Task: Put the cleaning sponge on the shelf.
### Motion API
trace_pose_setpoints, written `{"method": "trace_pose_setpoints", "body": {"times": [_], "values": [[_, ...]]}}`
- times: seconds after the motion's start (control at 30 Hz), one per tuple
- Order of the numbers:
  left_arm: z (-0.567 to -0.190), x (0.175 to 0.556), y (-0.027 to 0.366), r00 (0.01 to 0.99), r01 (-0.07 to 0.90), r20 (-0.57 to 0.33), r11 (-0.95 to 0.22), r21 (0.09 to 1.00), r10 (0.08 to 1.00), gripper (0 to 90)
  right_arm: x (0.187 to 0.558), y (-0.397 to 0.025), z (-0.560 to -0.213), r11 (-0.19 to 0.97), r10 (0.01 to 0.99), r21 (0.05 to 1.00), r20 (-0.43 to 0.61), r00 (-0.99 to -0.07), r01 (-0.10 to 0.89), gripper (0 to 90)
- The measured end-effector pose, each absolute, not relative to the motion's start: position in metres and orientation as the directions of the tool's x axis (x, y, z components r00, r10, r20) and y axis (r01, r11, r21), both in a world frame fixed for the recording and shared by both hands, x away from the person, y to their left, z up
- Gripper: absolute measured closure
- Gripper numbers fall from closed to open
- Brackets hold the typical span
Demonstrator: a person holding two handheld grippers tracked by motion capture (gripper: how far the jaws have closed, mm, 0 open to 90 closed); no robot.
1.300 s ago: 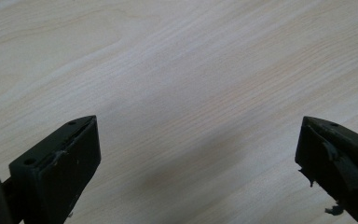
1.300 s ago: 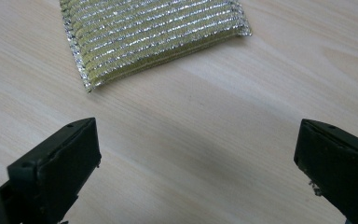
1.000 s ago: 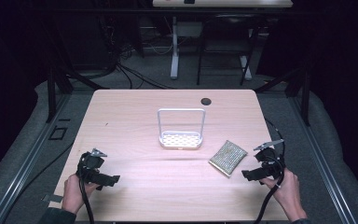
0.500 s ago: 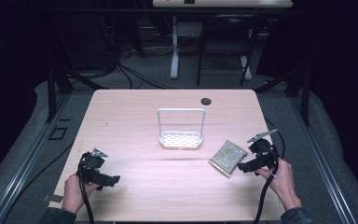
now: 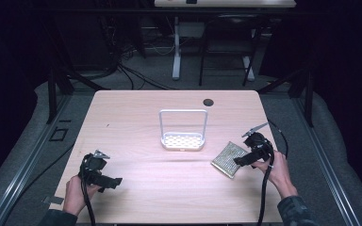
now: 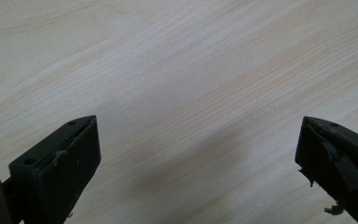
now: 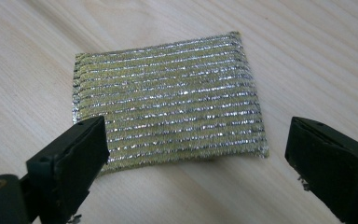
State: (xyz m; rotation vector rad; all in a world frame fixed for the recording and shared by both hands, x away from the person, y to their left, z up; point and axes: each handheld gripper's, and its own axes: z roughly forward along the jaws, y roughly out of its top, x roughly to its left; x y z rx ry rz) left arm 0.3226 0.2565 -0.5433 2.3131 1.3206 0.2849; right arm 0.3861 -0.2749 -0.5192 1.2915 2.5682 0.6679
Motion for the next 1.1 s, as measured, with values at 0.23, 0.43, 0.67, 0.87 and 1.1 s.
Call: {"method": "trace_pose_setpoints", "body": {"times": [0.23, 0.43, 0.67, 0.87, 1.1], "values": [[-0.543, 0.322, 0.257, 0.519, 0.759, -0.047, -0.435, 0.484, 0.854, 0.2, 0.405, -0.267, -0.531, 0.581, 0.765, 0.427, 0.007, -0.645, 0.693, 9.0], [-0.543, 0.322, 0.256, 0.522, 0.76, -0.047, -0.439, 0.48, 0.852, 0.2, 0.414, -0.266, -0.541, 0.592, 0.756, 0.406, 0.02, -0.655, 0.696, 13.4], [-0.544, 0.322, 0.256, 0.522, 0.76, -0.047, -0.44, 0.478, 0.852, 0.2, 0.419, -0.27, -0.549, 0.581, 0.758, 0.383, 0.068, -0.649, 0.718, 17.1], [-0.544, 0.32, 0.256, 0.52, 0.763, -0.046, -0.44, 0.473, 0.853, 0.2, 0.419, -0.271, -0.553, 0.557, 0.77, 0.383, 0.095, -0.631, 0.737, 23.2], [-0.544, 0.32, 0.256, 0.521, 0.762, -0.044, -0.441, 0.474, 0.852, 0.2, 0.416, -0.271, -0.551, 0.541, 0.786, 0.376, 0.091, -0.611, 0.752, 33.0]]}}
